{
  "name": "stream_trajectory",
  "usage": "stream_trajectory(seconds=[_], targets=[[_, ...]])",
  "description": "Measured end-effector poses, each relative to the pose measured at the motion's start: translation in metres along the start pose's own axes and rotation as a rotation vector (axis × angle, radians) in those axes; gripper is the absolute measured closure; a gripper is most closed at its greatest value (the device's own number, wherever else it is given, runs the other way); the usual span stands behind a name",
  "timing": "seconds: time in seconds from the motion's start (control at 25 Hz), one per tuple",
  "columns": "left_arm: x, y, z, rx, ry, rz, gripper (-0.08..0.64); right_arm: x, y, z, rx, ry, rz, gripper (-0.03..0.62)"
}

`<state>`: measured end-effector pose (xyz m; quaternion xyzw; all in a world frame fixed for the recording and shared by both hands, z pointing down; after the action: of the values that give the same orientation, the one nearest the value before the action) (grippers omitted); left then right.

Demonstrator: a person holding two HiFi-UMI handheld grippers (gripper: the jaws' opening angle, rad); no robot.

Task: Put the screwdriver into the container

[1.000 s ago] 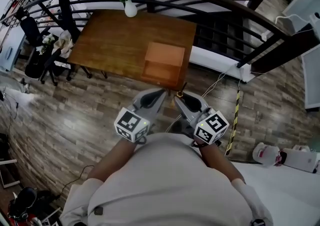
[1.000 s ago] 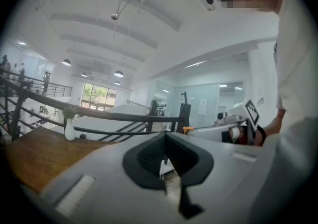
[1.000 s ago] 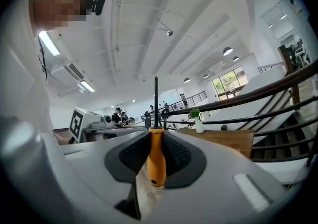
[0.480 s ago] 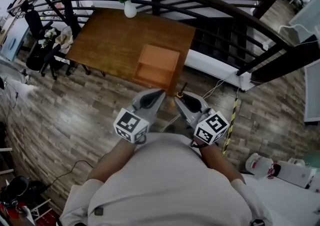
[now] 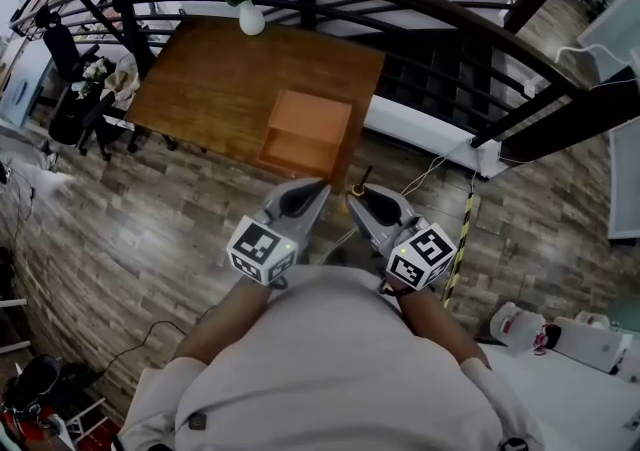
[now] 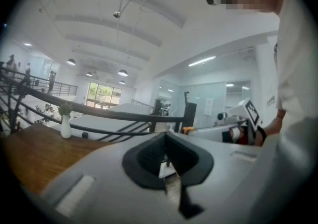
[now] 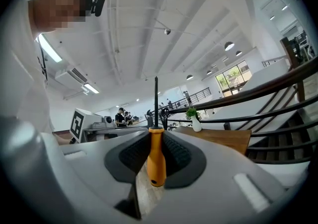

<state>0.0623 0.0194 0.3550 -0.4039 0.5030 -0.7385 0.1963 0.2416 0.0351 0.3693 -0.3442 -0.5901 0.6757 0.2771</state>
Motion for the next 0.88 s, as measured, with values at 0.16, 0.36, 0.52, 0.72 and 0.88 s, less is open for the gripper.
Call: stream_trajectory(seconds=[0.16,0.36,0.52,0.72,0.88], targets=[[0.008,0.002,0.010,0.012,-0.018,-0.003,0.557,-0.011,-0.003,0.004,0.001,-0.025,0.019,0.514],[0.030,0.013,0.019,0.014,-0.029,-0.009,0.557,-0.021,0.002,0.020,0.006,-0.044,0.014,0.514],[0.046,0.024,0.028,0.018,-0.064,0.006,0.557,-0.033,0.007,0.036,0.000,-0.071,0.007,0.514],[0.077,0.048,0.031,0.015,-0.105,0.027,0.557,-0.036,0.019,0.069,-0.012,-0.096,-0.023,0.514],[0.109,0.071,0.031,0.022,-0.141,0.037,0.557,-0.041,0.031,0.103,-0.015,-0.127,-0.030,0.514]])
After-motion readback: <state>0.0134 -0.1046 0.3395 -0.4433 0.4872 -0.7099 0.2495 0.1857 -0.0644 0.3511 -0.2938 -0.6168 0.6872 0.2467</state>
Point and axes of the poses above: the fingertips, and each gripper's own axes: z forward along the fingers, x to its left, y out of its top, the point moved 9 cm from there along -z, backward along the fingers, and after that the axes turned 14 degrees about -z, right-handed, at the moved point
